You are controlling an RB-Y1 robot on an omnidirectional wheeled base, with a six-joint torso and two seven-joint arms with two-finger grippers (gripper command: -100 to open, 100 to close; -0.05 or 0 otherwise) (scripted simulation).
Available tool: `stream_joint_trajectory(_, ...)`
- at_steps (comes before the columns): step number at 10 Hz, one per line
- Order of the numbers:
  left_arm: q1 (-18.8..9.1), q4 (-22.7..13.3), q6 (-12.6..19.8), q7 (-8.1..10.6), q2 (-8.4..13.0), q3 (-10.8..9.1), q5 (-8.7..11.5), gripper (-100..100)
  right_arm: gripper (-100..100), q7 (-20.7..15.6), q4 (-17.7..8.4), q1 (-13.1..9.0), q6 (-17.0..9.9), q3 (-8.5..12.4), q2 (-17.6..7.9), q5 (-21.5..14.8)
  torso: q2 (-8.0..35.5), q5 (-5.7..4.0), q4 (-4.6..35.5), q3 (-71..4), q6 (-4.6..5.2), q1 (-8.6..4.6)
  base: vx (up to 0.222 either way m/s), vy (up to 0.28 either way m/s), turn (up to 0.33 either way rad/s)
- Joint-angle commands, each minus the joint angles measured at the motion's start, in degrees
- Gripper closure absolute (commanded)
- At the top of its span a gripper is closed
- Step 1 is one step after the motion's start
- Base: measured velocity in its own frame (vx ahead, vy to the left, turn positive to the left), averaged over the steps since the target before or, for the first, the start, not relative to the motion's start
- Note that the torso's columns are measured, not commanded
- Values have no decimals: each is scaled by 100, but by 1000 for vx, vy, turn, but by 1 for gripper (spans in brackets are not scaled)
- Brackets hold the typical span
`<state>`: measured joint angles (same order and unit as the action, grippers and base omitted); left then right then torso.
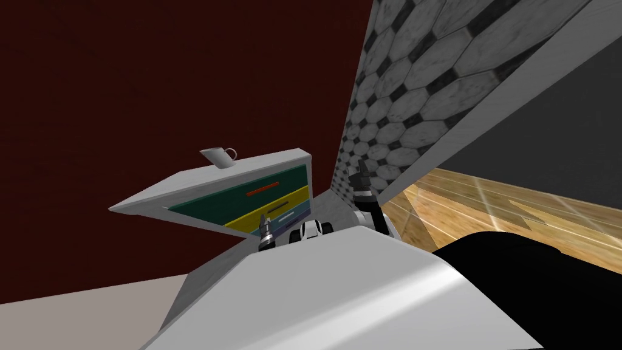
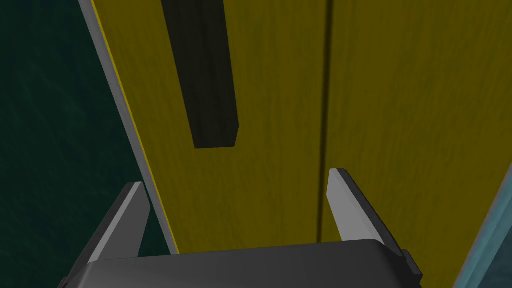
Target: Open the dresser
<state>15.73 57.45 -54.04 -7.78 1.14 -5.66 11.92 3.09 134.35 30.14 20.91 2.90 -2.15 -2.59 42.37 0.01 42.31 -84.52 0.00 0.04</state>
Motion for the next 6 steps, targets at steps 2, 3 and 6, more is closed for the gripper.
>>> stream_joint_trajectory(2,-25,-65,11,-13,-273,-11,16,-100,0,0,0,0,0,0,0,0,0,-1,0,0,0,-3,17,-6,1)
stream_joint_trajectory(3,-95,23,164,-37,-270,-35,26,-100,0,0,0,-1,0,0,0,0,1,-1,0,0,-1,-1,22,5,20)
stream_joint_trajectory(6,-43,-58,35,-17,-281,-16,19,100,0,0,0,0,0,0,0,0,-8,0,-3,-6,0,-3,12,6,1)
